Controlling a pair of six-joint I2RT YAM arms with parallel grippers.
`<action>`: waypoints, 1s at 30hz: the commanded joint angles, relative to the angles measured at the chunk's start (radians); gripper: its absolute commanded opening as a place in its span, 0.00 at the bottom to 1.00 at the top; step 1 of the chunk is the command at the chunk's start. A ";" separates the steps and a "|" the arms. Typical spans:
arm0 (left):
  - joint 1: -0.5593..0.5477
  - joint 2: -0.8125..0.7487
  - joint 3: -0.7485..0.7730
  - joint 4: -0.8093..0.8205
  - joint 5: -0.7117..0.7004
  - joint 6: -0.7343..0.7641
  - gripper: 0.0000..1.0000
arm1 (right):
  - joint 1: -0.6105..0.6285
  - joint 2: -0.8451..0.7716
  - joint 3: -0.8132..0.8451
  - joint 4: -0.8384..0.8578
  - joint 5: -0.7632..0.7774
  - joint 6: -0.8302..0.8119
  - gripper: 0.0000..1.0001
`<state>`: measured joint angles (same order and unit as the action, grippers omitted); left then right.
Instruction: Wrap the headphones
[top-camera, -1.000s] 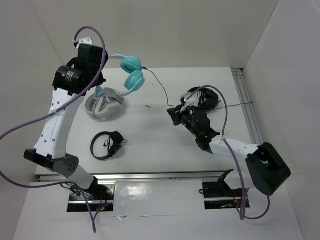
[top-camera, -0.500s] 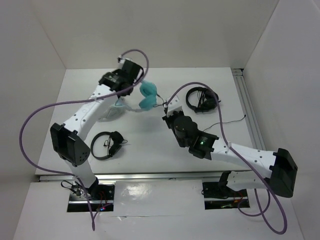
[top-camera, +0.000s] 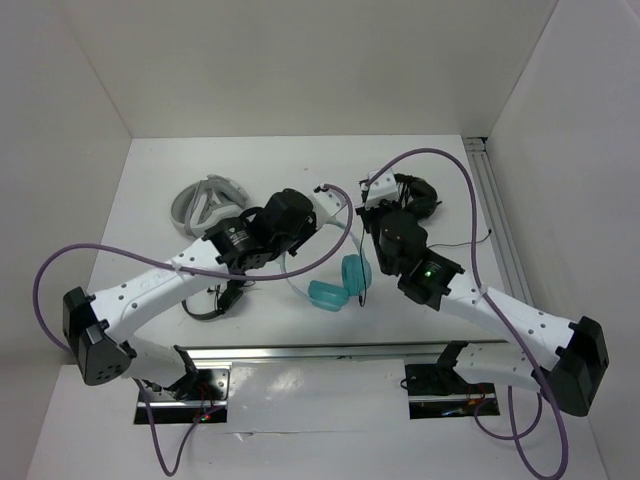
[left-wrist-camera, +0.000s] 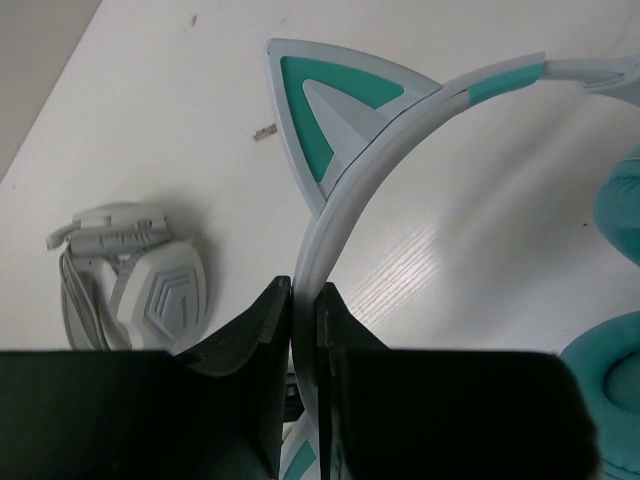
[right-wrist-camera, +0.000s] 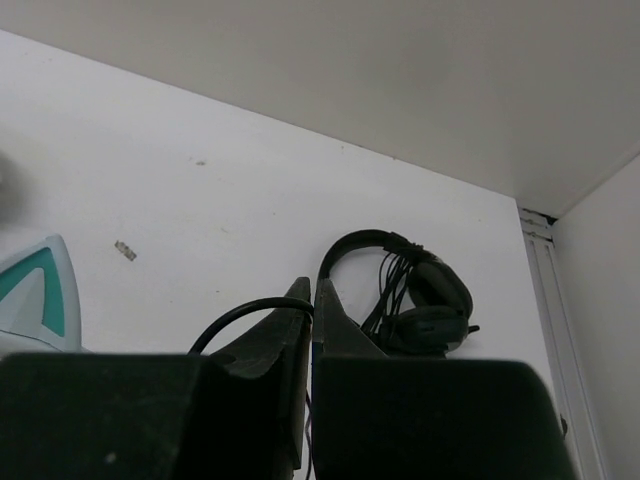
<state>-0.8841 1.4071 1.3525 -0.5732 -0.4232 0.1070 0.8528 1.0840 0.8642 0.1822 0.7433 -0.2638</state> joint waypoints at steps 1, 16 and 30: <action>-0.001 -0.058 -0.001 0.095 0.130 0.055 0.00 | -0.003 -0.041 0.022 0.005 -0.045 -0.006 0.00; -0.001 -0.240 -0.019 0.122 0.374 0.066 0.00 | -0.118 0.002 0.036 -0.070 -0.357 0.044 0.00; -0.001 -0.349 -0.001 0.222 0.358 -0.059 0.00 | -0.279 0.036 0.007 -0.001 -0.906 0.123 0.03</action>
<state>-0.8684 1.1080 1.3136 -0.4896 -0.1108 0.1425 0.6075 1.1095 0.8852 0.0986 0.0101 -0.1764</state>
